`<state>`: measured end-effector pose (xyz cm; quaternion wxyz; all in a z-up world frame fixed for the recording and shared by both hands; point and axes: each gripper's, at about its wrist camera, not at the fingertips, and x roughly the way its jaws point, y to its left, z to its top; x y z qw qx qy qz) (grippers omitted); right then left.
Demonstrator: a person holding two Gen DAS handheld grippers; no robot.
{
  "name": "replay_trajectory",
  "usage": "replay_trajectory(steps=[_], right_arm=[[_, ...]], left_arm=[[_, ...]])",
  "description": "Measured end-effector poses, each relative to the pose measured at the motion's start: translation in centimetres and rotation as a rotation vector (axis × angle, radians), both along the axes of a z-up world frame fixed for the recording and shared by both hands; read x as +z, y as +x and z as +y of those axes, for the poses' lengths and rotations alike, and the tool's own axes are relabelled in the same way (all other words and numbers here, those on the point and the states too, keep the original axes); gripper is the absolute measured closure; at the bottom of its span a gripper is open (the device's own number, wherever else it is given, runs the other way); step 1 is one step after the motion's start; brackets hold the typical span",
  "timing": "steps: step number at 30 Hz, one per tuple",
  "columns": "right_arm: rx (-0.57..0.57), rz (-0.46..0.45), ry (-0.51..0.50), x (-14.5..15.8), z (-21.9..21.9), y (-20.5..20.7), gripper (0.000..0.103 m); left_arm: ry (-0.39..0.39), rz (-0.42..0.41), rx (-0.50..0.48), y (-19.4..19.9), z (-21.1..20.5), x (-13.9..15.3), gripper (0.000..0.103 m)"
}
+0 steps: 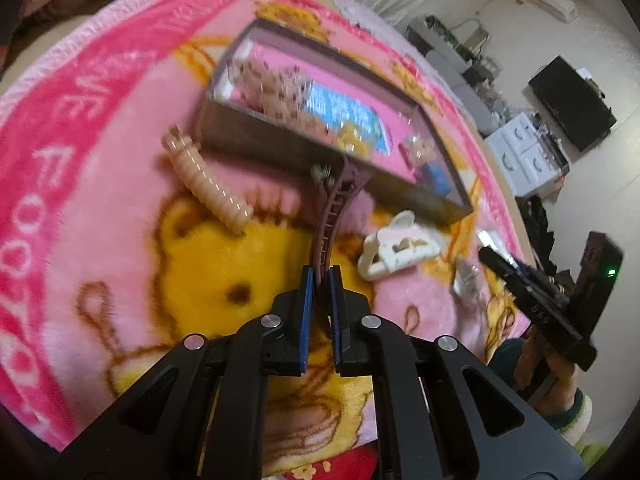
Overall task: Organize jewelry
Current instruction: 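Close left tool on the brown snap clip while right tool closes on the clear bag, then carry the brown clip into the box and open left tool while right drops the bag there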
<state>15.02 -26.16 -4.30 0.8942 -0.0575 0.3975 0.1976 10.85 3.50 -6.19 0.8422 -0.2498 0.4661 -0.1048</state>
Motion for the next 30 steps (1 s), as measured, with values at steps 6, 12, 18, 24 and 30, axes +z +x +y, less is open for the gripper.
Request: replay_trajectory(steps=[6,12,18,24,30], right_arm=[[0.002,-0.006,0.011,0.2,-0.2,-0.2,0.061],[0.000,-0.031,0.030,1.0,-0.4,-0.3,0.061],[-0.005,-0.081,0.063,3.1,-0.7,-0.4,0.061],[-0.003,-0.122,0.075,4.9,-0.5,0.4,0.061],[0.000,-0.154,0.092,6.6,-0.1,1.4,0.061]], left_arm=[[0.038,0.023,0.005,1.1,-0.3,-1.2,0.097],[0.096,-0.030,-0.008,1.0,-0.9,0.2,0.101],[0.122,-0.150,-0.014,0.4,-0.8,4.6,0.101],[0.118,-0.215,0.001,1.8,-0.4,7.5,0.101],[0.109,-0.244,0.002,3.4,-0.5,8.6,0.101]])
